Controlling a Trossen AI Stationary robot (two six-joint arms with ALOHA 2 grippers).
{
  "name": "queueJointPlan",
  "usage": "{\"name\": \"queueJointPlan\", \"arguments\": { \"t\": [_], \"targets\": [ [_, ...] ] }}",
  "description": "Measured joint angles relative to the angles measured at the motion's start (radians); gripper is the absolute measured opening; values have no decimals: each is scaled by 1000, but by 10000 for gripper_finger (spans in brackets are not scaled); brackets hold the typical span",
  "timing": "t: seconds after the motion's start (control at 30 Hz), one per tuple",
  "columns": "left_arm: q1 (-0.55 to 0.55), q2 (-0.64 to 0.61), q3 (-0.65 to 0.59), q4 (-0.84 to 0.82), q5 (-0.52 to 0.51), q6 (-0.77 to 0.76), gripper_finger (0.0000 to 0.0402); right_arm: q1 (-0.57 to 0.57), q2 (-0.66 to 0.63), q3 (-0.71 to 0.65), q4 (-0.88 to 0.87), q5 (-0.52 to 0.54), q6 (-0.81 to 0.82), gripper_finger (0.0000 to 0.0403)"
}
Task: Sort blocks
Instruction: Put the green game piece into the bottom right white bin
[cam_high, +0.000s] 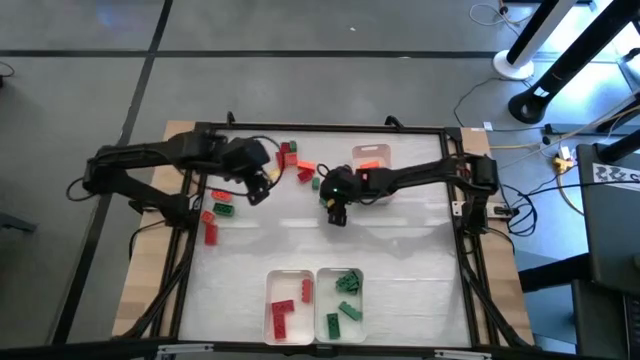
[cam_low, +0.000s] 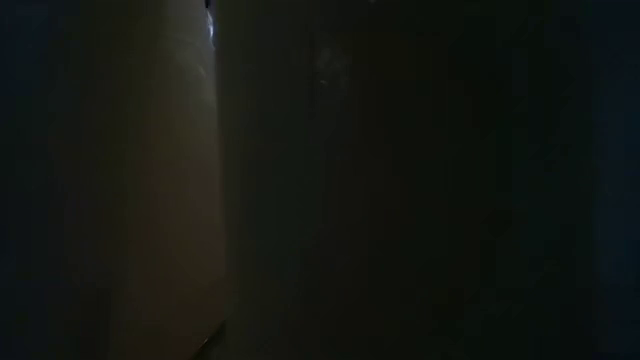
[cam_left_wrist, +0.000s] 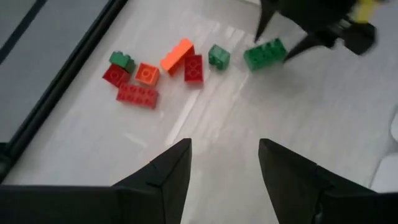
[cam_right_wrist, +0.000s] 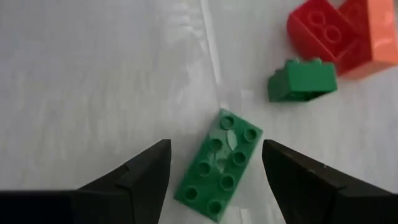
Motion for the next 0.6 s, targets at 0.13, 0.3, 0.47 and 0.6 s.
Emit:
{"name": "queueJointPlan", "arguments": {
  "t": [0.13,0.3,0.47,0.6],
  "targets": [
    [-52,-78,-66,1,-12,-72,175,-29,29,1,-8,-24,45,253],
    [-111,-168,-151,3,-28,-156,175,-41,64,5,-5,-73,51,253],
    [-156,-234,-226,5,-31,-230,175,-41,95,5,-13,-76,55,253],
    [-180,-267,-278,11,-33,-278,175,-41,97,4,-9,-76,55,251]
  ]
}}
